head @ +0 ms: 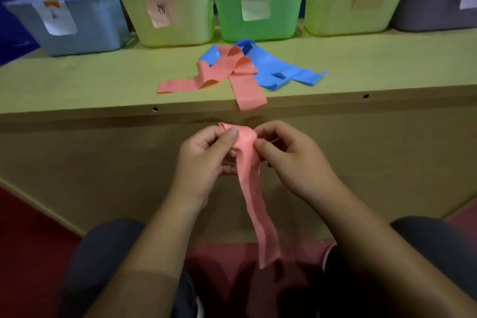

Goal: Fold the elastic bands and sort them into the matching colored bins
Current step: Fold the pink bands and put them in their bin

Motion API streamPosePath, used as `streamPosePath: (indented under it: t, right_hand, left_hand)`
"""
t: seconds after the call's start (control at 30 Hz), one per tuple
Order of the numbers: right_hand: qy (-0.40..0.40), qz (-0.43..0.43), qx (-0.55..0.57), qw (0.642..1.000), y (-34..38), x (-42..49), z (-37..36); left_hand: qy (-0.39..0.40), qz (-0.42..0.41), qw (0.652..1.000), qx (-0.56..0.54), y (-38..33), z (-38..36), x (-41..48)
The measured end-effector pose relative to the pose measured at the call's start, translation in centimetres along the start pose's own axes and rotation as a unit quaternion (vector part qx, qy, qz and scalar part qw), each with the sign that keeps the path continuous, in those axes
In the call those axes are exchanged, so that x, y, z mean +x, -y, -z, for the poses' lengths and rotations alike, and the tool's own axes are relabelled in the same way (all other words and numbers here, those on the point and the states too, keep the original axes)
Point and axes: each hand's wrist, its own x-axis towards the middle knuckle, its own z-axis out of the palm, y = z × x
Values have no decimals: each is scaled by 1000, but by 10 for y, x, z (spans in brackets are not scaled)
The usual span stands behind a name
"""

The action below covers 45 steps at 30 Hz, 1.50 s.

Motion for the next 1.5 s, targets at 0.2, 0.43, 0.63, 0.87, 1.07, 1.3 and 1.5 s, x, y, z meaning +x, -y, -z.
streamPosePath:
  t: [0.2, 0.43, 0.63, 0.87, 1.07, 1.3, 1.5]
  right_hand:
    - [-14, -27, -13, 999, -26, -3, -5]
    - [25, -112, 53, 992, -36, 3, -2]
    - [77, -197, 142, 967, -46, 3, 4]
    - [24, -158, 125, 979, -49, -1, 8]
    - [-3, -150, 124, 981, -53, -1, 12]
    - [20, -108, 86, 990, -61, 4, 14]
    - [19, -80, 122, 989, -64, 8, 10]
  left_hand:
    - [29, -1, 997, 77, 22, 5, 5]
    - [32, 15, 991, 131, 31, 8, 9]
    - [37, 29, 988, 149, 35, 7, 9]
    - [51, 51, 990, 125, 36, 3, 6]
    - [23, 74, 993, 87, 39, -1, 4]
    - [-9, 27, 985, 168, 45, 4, 7]
    - [-9, -37, 973, 230, 52, 13, 15]
